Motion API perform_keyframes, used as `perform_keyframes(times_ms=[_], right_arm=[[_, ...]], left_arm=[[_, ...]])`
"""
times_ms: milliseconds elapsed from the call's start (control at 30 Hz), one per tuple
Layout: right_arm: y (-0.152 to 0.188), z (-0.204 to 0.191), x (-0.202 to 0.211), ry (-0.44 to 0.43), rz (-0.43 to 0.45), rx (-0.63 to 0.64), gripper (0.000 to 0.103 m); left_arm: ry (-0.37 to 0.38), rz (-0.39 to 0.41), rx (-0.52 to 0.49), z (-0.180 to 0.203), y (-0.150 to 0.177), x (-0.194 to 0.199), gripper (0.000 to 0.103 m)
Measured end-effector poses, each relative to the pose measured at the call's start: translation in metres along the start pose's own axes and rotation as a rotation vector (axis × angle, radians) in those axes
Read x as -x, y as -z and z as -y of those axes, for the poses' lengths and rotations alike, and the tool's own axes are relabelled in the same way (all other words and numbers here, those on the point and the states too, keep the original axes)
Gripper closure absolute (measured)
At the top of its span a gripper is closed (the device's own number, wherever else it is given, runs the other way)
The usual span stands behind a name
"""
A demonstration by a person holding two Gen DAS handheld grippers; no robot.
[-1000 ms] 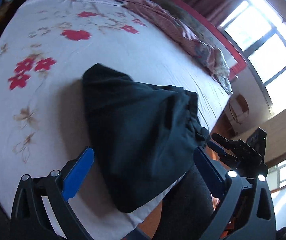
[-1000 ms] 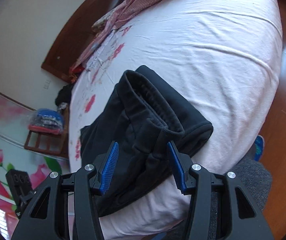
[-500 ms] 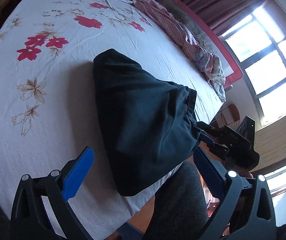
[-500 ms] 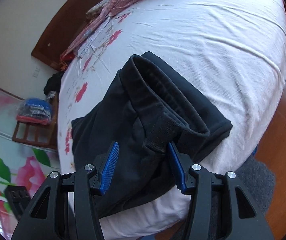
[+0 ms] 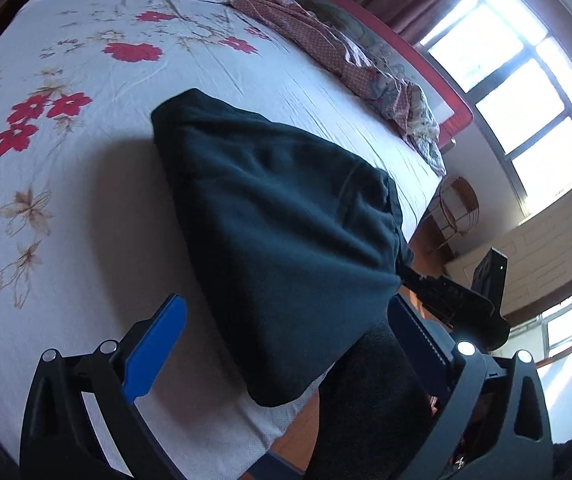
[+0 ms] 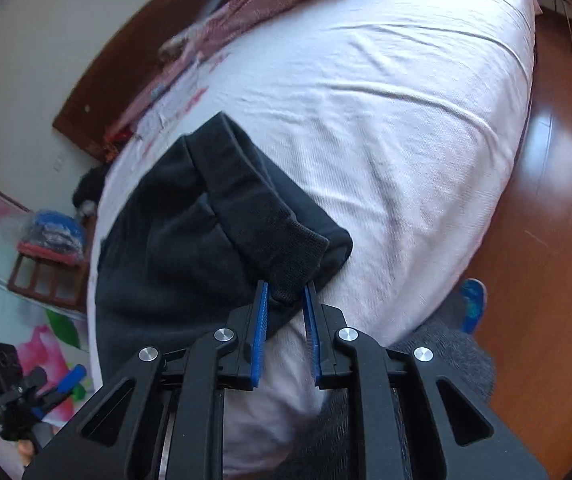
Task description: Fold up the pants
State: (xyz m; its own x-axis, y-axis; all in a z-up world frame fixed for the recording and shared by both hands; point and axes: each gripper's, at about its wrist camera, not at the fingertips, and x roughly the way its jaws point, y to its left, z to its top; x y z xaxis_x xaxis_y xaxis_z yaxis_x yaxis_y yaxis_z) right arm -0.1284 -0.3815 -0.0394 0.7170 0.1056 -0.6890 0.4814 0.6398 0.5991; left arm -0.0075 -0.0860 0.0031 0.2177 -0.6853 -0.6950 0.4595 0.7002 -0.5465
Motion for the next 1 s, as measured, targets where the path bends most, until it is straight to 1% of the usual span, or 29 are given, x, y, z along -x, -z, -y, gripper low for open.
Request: perform_keyframes(times_ms=[33, 67, 100, 133, 167, 200, 233, 267, 300, 333, 367, 400, 433, 500, 567, 633, 667, 700, 733, 767, 800, 833, 867, 900, 933, 967, 1000], right_arm=[[-0.003, -0.006, -0.005, -0.016, -0.015, 0.021, 0.064], [-0.005, -0.012, -0.011, 0.020, -0.061, 0.064, 0.054], [-0.008, -0.016, -0.014, 0.085, -0.093, 0.102, 0.044], [-0.011, -0.014, -0.009, 0.105, -0.112, 0.095, 0.043], [-0.015, -0.010, -0.001, 0.101, -0.133, 0.042, 0.043], [-0.020, -0.010, 0.008, 0.100, -0.129, 0.004, 0.043], [-0.025, -0.015, 0.018, 0.102, -0.108, 0.009, 0.043], [-0.031, -0.025, 0.028, 0.122, -0.066, 0.050, 0.043], [-0.040, -0.037, 0.034, 0.146, -0.039, 0.092, 0.043], [-0.050, -0.047, 0.033, 0.164, -0.057, 0.113, 0.043], [-0.061, -0.056, 0.033, 0.175, -0.048, 0.120, 0.043], [-0.072, -0.066, 0.033, 0.161, -0.016, 0.140, 0.043], [-0.082, -0.077, 0.028, 0.138, 0.006, 0.173, 0.037], [-0.101, -0.096, 0.000, 0.178, 0.016, 0.239, 0.026], [-0.114, -0.102, -0.037, 0.205, -0.036, 0.281, 0.026], [-0.119, -0.101, -0.073, 0.214, -0.107, 0.289, 0.026], [-0.118, -0.098, -0.085, 0.203, -0.137, 0.279, 0.026], [-0.117, -0.094, -0.091, 0.173, -0.136, 0.257, 0.029], [-0.115, -0.096, -0.092, 0.122, -0.135, 0.276, 0.053], [-0.112, -0.103, -0.089, 0.131, -0.123, 0.316, 0.055], [-0.108, -0.110, -0.083, 0.134, -0.106, 0.355, 0.063], [-0.105, -0.114, -0.075, 0.108, -0.083, 0.368, 0.067], [-0.104, -0.116, -0.062, 0.068, -0.046, 0.369, 0.069], [-0.103, -0.117, -0.046, 0.019, 0.014, 0.373, 0.071], [-0.101, -0.116, -0.029, -0.042, 0.091, 0.380, 0.072], [-0.099, -0.111, -0.018, -0.075, 0.139, 0.379, 0.072], [-0.099, -0.103, -0.017, -0.088, 0.152, 0.364, 0.072]], left_arm=[[-0.001, -0.028, -0.022, 0.004, 0.000, -0.012, 0.002], [0.009, -0.056, -0.050, 0.009, 0.001, -0.025, 0.002], [-0.011, -0.080, -0.086, 0.016, 0.003, -0.037, 0.002], [-0.045, -0.094, -0.122, 0.022, 0.005, -0.045, 0.002], [-0.079, -0.110, -0.180, 0.029, 0.009, -0.053, 0.002], [-0.114, -0.113, -0.232, 0.035, 0.013, -0.058, 0.002], [-0.126, -0.108, -0.256, 0.038, 0.016, -0.058, 0.002], [-0.153, -0.099, -0.271, 0.040, 0.018, -0.057, 0.002], [-0.162, -0.096, -0.274, 0.041, 0.019, -0.056, 0.002], [-0.160, -0.098, -0.272, 0.041, 0.018, -0.056, 0.002], [-0.156, -0.098, -0.270, 0.041, 0.018, -0.055, 0.002], [-0.155, -0.101, -0.266, 0.040, 0.017, -0.055, 0.002], [-0.152, -0.102, -0.263, 0.039, 0.017, -0.055, 0.002], [-0.150, -0.094, -0.257, 0.039, 0.017, -0.053, 0.002], [-0.163, -0.096, -0.270, 0.041, 0.019, -0.054, 0.002], [-0.175, -0.103, -0.294, 0.042, 0.022, -0.054, 0.002], [-0.175, -0.105, -0.295, 0.042, 0.023, -0.054, 0.002], [-0.171, -0.106, -0.290, 0.041, 0.023, -0.054, 0.002], [-0.167, -0.105, -0.284, 0.040, 0.022, -0.053, 0.002], [-0.162, -0.105, -0.278, 0.040, 0.021, -0.054, 0.002], [-0.158, -0.107, -0.269, 0.039, 0.020, -0.053, 0.002], [-0.155, -0.108, -0.263, 0.038, 0.019, -0.053, 0.002], [-0.155, -0.108, -0.259, 0.037, 0.019, -0.054, 0.002], [-0.157, -0.108, -0.255, 0.036, 0.019, -0.054, 0.002], [-0.159, -0.105, -0.253, 0.036, 0.019, -0.054, 0.002], [-0.161, -0.100, -0.252, 0.035, 0.020, -0.055, 0.002], [-0.162, -0.098, -0.254, 0.035, 0.021, -0.056, 0.002]])
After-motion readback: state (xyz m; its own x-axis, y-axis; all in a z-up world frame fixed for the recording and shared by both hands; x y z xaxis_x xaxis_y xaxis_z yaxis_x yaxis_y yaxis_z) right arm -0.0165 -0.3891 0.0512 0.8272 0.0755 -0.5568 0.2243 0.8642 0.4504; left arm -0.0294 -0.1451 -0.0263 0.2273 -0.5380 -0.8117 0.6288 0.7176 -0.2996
